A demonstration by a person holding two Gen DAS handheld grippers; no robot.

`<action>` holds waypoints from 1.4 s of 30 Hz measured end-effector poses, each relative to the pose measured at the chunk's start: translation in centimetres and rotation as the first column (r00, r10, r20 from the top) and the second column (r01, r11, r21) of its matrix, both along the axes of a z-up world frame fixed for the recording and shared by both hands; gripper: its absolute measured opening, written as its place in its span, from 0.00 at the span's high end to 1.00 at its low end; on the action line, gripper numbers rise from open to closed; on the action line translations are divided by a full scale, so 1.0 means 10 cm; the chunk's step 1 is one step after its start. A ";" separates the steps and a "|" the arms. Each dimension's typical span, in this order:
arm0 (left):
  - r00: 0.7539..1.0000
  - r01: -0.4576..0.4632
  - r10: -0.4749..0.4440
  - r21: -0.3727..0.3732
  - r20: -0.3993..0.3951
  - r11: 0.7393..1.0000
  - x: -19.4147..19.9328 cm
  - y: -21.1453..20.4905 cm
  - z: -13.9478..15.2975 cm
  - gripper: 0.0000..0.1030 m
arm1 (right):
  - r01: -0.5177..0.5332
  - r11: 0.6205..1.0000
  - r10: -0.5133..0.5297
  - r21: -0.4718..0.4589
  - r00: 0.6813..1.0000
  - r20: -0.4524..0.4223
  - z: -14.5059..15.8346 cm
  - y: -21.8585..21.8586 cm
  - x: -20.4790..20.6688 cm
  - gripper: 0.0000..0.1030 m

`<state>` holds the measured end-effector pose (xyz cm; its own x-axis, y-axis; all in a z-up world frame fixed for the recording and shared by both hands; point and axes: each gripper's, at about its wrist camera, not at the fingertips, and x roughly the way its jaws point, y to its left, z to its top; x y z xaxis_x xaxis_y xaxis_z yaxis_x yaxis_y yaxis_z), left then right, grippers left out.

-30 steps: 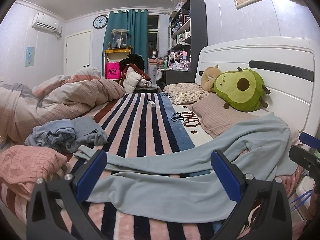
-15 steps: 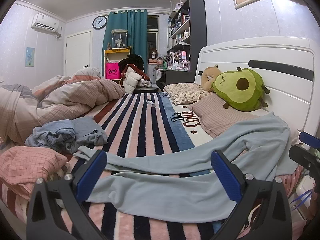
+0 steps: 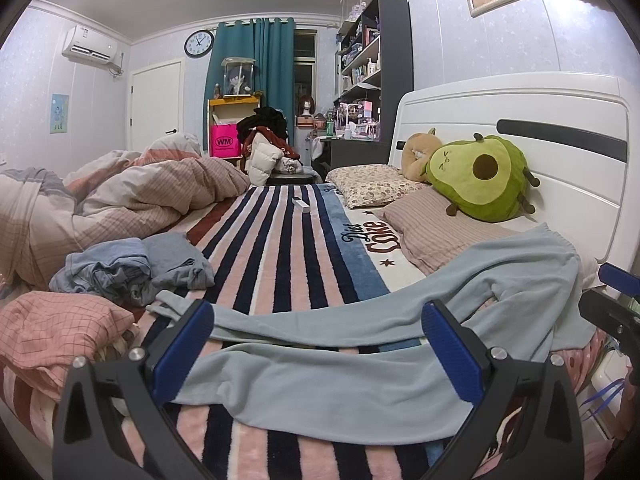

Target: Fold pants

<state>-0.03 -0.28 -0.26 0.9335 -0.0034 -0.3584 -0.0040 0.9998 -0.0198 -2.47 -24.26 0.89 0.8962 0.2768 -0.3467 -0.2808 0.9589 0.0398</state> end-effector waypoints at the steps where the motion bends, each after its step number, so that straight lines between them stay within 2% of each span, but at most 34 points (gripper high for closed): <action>1: 1.000 0.000 0.000 0.000 -0.001 1.000 0.00 0.00 0.00 0.01 | 0.000 1.000 0.000 0.000 1.000 0.000 0.00 0.00 0.00 0.00; 12: 1.000 0.004 -0.004 -0.001 -0.024 1.000 0.04 0.00 -0.05 0.01 | -0.048 0.999 0.048 0.023 0.999 -0.016 -0.02 0.06 0.01 0.00; 18: 0.998 -0.014 0.013 -0.019 -0.055 1.000 0.09 0.22 -0.09 0.01 | -0.142 0.983 0.137 0.115 0.990 0.043 0.03 -0.14 0.05 0.00; 20: 0.997 -0.033 0.032 -0.024 -0.072 0.999 0.10 0.34 -0.13 0.01 | -0.133 0.987 0.127 0.094 0.990 0.070 0.03 -0.25 0.07 0.00; 22: 0.994 -0.063 0.061 -0.018 -0.089 0.998 0.13 0.45 -0.16 0.01 | -0.063 0.998 0.061 0.028 0.996 0.071 0.00 -0.33 0.11 0.00; 27: 0.987 -0.108 0.105 -0.023 -0.120 0.994 0.15 0.68 -0.24 0.01 | -0.079 0.997 0.080 0.014 0.997 -0.016 -0.13 -0.57 0.19 0.00; 32: 0.978 -0.125 0.107 -0.089 -0.181 0.988 0.20 0.92 -0.41 0.01 | -0.055 0.998 0.058 0.037 0.992 -0.108 -0.32 -0.77 0.32 0.00; 37: 0.962 -0.108 0.053 -0.194 -0.267 0.975 0.28 1.06 -0.70 0.01 | -0.030 0.994 0.053 0.107 0.974 -0.220 -0.63 -0.96 0.46 0.01; 42: 0.937 -0.115 0.019 -0.257 -0.350 0.960 0.43 1.11 -1.06 0.01 | 0.046 0.992 -0.008 0.120 0.954 -0.298 -0.87 -1.17 0.53 0.01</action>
<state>4.24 10.84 -10.84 0.7563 -0.0865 -0.6485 -0.1253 0.9537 -0.2734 2.85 -35.98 -7.84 0.7659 0.3114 -0.5625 -0.2121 0.9483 0.2362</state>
